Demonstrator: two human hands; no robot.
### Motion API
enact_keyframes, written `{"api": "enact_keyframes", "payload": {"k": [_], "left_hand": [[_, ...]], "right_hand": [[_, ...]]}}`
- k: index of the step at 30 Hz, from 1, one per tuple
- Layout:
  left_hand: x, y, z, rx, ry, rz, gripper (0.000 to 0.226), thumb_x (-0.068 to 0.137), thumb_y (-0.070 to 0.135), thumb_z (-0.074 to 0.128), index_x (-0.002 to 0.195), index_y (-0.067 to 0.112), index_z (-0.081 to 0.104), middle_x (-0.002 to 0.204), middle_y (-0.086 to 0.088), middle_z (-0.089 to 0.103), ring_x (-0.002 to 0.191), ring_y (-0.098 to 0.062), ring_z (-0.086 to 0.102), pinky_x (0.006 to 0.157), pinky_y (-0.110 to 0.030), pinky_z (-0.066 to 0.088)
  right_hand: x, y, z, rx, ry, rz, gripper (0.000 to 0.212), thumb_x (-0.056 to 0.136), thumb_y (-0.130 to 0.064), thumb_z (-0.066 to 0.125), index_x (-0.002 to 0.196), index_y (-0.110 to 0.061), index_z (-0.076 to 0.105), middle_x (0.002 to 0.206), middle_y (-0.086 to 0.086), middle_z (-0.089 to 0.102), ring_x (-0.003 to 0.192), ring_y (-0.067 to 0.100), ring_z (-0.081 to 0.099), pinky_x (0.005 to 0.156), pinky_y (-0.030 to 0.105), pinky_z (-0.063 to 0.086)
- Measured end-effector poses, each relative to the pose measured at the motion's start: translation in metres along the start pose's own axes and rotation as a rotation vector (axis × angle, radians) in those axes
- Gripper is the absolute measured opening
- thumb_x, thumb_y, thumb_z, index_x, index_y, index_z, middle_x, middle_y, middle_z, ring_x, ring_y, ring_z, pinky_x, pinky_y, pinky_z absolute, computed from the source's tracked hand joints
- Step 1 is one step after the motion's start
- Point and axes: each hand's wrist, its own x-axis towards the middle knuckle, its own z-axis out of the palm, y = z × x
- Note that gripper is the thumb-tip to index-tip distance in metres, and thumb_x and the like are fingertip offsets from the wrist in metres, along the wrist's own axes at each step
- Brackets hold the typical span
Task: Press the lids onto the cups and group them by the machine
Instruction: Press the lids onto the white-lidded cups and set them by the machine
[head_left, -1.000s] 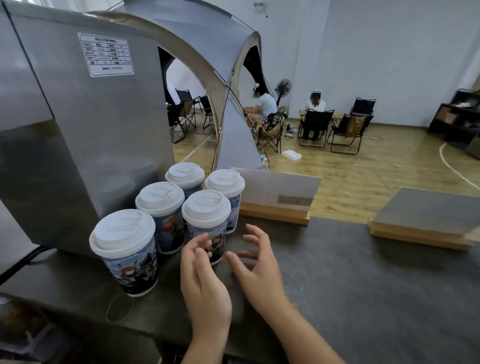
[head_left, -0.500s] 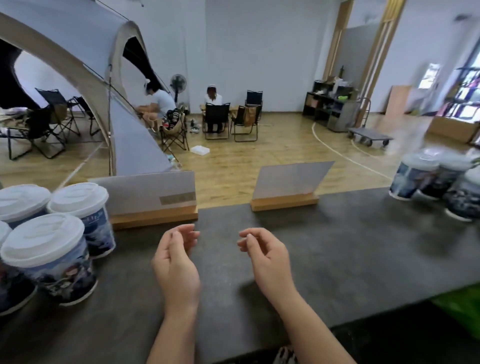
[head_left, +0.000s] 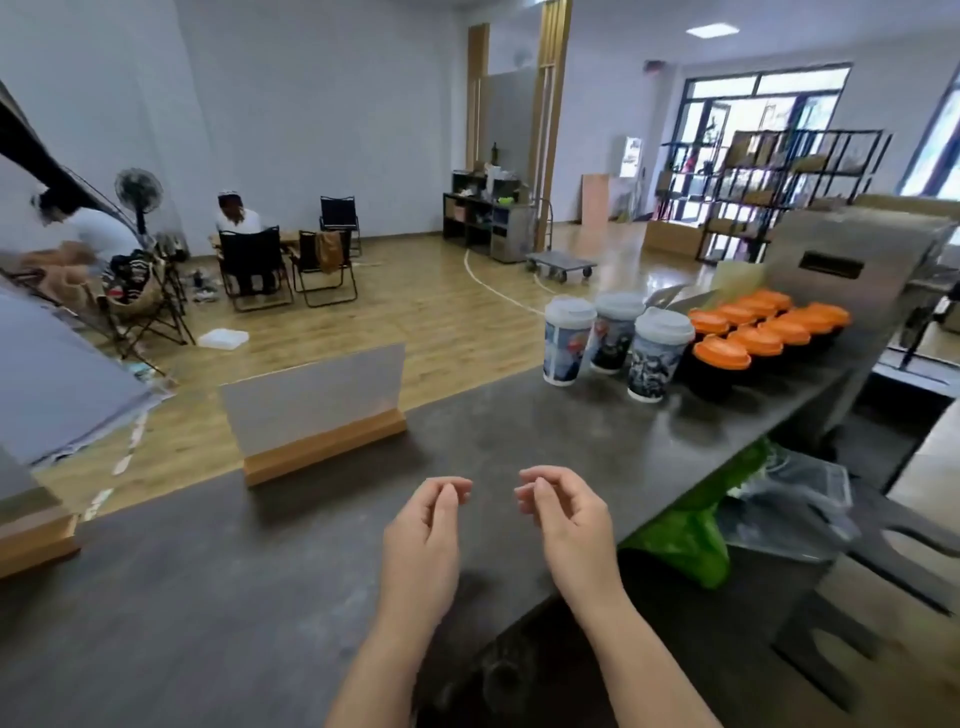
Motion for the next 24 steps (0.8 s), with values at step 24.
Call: {"api": "enact_keyframes", "payload": {"k": [24], "left_hand": [[0.168,0.041,0.315,-0.143,0.039,-0.023,0.023,0.103,0.018,0.046,0.103,0.031,0.065,0.103,0.023,0.065,0.104,0.002,0.059,0.087,-0.012,0.042]], "right_hand": [[0.290,0.066,-0.222,0.033,0.183,0.035,0.018,0.100,-0.028,0.047,0.116,-0.035,0.054,0.120,-0.013,0.058,0.115,0.005,0.054,0.095,0.028,0.044]]}}
